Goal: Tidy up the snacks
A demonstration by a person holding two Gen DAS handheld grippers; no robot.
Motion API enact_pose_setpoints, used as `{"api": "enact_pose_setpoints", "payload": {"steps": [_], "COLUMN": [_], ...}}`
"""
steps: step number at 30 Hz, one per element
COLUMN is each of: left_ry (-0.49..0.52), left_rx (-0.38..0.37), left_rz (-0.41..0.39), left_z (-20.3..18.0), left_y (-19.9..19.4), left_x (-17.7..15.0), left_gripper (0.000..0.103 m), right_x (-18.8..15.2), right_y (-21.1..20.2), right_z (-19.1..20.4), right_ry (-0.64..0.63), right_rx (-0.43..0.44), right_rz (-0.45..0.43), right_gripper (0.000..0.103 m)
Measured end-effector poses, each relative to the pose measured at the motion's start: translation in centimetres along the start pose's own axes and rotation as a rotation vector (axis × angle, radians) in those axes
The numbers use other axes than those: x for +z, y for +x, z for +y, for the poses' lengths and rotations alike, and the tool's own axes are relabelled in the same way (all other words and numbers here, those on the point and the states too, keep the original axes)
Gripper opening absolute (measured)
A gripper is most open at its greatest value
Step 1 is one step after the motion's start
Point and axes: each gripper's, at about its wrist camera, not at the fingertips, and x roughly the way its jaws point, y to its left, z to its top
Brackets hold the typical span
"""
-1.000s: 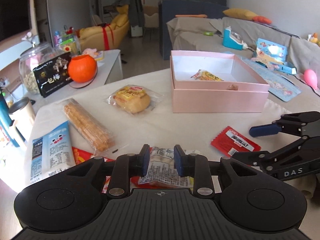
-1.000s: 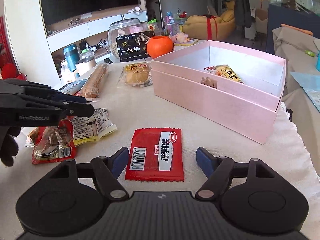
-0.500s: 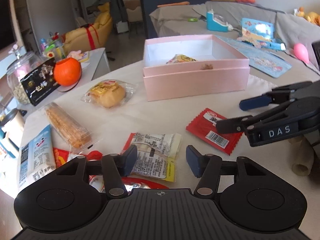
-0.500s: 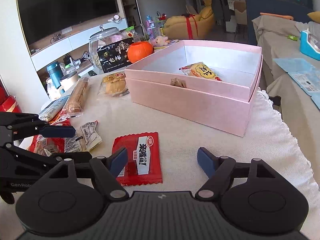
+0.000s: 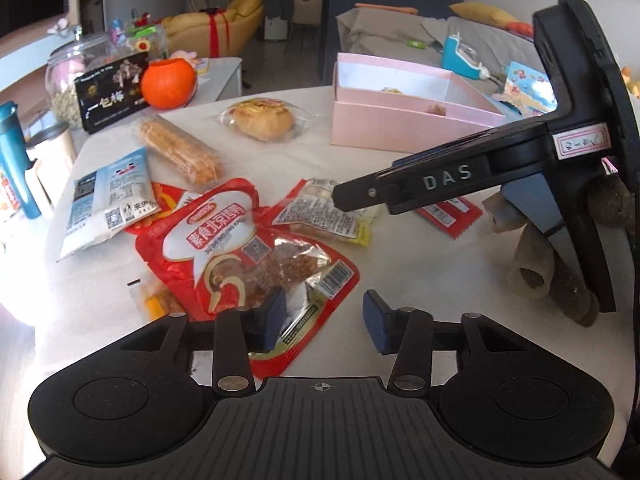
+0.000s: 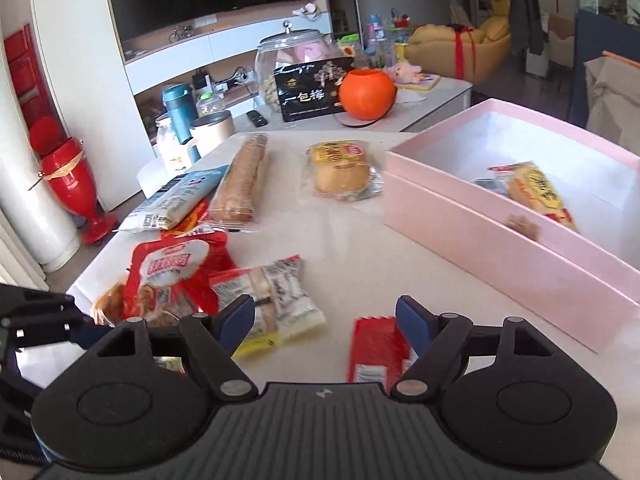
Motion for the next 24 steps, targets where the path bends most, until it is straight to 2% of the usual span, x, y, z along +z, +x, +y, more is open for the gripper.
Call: {"api": "enact_pose_setpoints", "payload": {"steps": [1, 2, 3, 4, 6, 8, 10, 12, 13, 15, 17, 19, 21, 23, 24], "left_ry": [-0.003, -0.005, -0.012, -0.023, -0.063, -0.124, -0.175, -0.221, -0.237, -0.23, -0.204, -0.162, -0.11, -0.061, -0.048], "left_rx": [0.032, 0.061, 0.102, 0.134, 0.155, 0.134, 0.097, 0.036, 0.007, -0.015, 0.015, 0.058, 0.084, 0.095, 0.092], "left_rz": [-0.006, -0.011, -0.016, -0.019, -0.026, -0.039, -0.068, -0.098, -0.112, -0.128, -0.117, -0.104, -0.077, -0.048, -0.046], "left_z": [0.4, 0.8, 1.4, 2.0, 3.2, 4.1, 4.3, 4.1, 3.9, 3.0, 1.9, 0.6, -0.6, -1.8, -2.2], "left_y": [0.1, 0.2, 0.4, 0.5, 0.6, 0.4, -0.1, -0.5, -0.6, -0.2, 0.8, 2.2, 3.5, 4.6, 4.8], "left_x": [0.0, 0.1, 0.2, 0.4, 0.6, 0.9, 1.0, 1.2, 1.5, 2.1, 3.0, 3.7, 4.2, 4.3, 4.4], "left_gripper": [0.033, 0.03, 0.028, 0.029, 0.03, 0.03, 0.031, 0.031, 0.031, 0.032, 0.033, 0.033, 0.033, 0.042, 0.041], "right_x": [0.4, 0.8, 1.0, 1.0, 1.0, 0.5, -0.4, -1.4, -1.9, -3.0, -3.7, -4.2, -4.5, -5.0, -5.0], "right_y": [0.8, 1.6, 2.0, 2.4, 2.2, 1.6, 0.3, -1.4, -2.2, -3.8, -4.5, -4.6, -4.5, -4.4, -4.7], "right_z": [0.5, 0.9, 1.2, 1.6, 2.0, 2.4, 2.5, 2.3, 2.1, 1.4, 0.0, -1.7, -3.8, -6.1, -7.0], "right_ry": [0.005, 0.015, 0.021, 0.026, 0.043, 0.037, 0.008, -0.033, -0.056, -0.102, -0.103, -0.055, 0.034, 0.144, 0.188], "right_rx": [0.014, 0.017, 0.023, 0.039, 0.084, 0.127, 0.13, 0.081, 0.039, -0.089, -0.189, -0.252, -0.276, -0.248, -0.22], "right_rz": [0.016, 0.032, 0.045, 0.065, 0.092, 0.122, 0.132, 0.098, 0.071, 0.001, -0.038, -0.058, -0.064, -0.065, -0.082], "right_gripper": [0.078, 0.072, 0.058, 0.053, 0.052, 0.052, 0.052, 0.056, 0.06, 0.075, 0.076, 0.076, 0.076, 0.078, 0.078]}}
